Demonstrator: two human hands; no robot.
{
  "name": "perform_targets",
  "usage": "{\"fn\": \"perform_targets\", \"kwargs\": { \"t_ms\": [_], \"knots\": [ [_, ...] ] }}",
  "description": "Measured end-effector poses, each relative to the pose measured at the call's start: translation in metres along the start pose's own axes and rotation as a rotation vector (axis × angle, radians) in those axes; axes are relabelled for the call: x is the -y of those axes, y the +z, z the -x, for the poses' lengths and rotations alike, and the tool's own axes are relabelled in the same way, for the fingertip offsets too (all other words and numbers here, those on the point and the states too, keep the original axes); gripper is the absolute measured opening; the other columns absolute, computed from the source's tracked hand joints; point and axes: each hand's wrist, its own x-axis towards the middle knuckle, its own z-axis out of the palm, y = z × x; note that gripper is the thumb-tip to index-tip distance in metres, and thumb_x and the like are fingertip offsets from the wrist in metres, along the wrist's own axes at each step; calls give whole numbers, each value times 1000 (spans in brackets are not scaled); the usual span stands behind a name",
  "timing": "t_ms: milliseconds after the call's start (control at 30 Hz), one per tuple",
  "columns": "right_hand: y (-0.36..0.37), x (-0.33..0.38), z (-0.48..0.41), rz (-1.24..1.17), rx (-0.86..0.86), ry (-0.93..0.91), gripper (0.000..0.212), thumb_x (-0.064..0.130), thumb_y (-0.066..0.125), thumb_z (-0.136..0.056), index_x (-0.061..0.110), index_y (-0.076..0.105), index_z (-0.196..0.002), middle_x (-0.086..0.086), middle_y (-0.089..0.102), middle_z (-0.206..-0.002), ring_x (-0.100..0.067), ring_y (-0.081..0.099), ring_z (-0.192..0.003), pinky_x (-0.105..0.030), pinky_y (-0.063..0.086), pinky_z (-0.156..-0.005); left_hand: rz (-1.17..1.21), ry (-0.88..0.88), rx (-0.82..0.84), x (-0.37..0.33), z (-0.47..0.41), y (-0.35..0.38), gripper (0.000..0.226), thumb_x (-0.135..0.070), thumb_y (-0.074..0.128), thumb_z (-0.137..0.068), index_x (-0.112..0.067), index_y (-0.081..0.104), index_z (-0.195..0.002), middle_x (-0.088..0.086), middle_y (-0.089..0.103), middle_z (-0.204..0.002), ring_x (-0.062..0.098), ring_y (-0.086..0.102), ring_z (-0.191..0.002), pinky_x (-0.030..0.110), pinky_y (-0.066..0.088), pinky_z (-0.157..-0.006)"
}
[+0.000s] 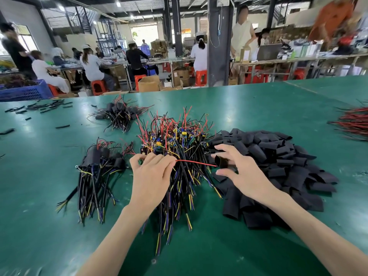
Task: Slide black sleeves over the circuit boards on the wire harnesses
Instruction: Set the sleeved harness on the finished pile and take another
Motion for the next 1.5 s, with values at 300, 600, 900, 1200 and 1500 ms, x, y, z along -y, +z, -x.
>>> {"fn": "perform_targets", "kwargs": {
  "t_ms": [300, 600, 900, 1200, 1500],
  "knots": [
    [-1, 2, 0, 16, -25, 13, 42, 7, 72, -79, 22, 57, -115, 4, 63, -115, -12, 57, -111, -34, 41, -100, 46, -10, -33, 1, 0, 1, 15, -23, 54, -93, -25, 68, -88, -15, 65, -78, 14, 55, -75, 32, 23, -88],
    [-1, 8, 0, -5, -65, -83, 43, 8, 77, -73, 28, 61, -108, 26, 59, -107, 2, 56, -96, -23, 43, -92, -34, 24, -73, 5, -1, 4, 14, -24, 59, -91, -25, 68, -80, -12, 57, -65, 16, 55, -69, 33, 25, -88],
    [-5, 12, 0, -29, -100, -3, 39, 10, 77, -73, 34, 65, -102, 27, 62, -94, 7, 57, -92, -13, 41, -89, -96, 64, -88, 7, -2, 1, 12, -21, 61, -90, -25, 69, -81, -9, 50, -63, 18, 51, -67, 36, 27, -85],
    [-2, 13, 2, 72, -96, -30, 39, 14, 79, -71, 20, 69, -108, 22, 62, -96, 2, 57, -93, -15, 40, -90, -131, 170, -102, 0, -2, -1, 8, -15, 67, -87, -23, 69, -84, -7, 54, -67, 20, 51, -70, 36, 30, -86],
    [17, 19, 8, 372, -57, -279, 32, 12, 77, -72, 11, 70, -103, -1, 71, -98, -25, 64, -88, -33, 42, -87, 412, 102, 164, -47, 6, -5, 23, -30, 53, -87, -14, 65, -98, -12, 53, -75, 9, 45, -76, 30, 35, -80]
  ]
}}
